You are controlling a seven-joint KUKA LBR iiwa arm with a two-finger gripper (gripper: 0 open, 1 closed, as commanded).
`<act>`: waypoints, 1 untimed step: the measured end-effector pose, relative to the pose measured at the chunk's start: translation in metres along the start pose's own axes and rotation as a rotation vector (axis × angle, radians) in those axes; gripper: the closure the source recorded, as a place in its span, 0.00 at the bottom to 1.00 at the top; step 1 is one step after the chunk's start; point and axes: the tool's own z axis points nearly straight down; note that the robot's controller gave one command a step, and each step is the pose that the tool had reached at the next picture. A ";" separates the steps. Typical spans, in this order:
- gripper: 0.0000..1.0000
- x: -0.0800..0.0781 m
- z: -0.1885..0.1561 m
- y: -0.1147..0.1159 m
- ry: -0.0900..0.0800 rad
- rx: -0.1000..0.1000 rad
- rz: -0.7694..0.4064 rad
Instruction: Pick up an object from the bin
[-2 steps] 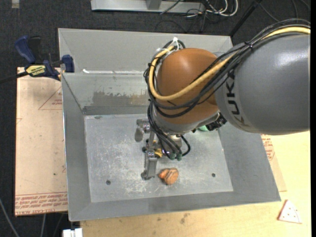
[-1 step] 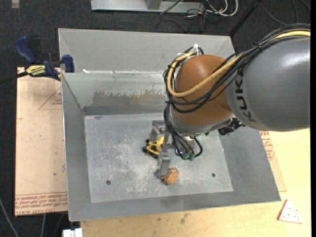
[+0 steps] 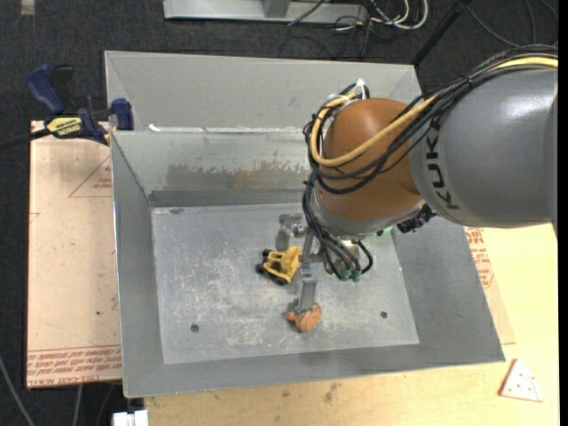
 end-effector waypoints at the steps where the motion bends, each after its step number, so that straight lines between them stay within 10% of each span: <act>1: 1.00 -0.018 0.045 -0.020 0.001 -0.002 -0.103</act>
Offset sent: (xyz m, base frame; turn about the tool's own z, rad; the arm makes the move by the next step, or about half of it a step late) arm 0.0000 0.0000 0.0000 0.0000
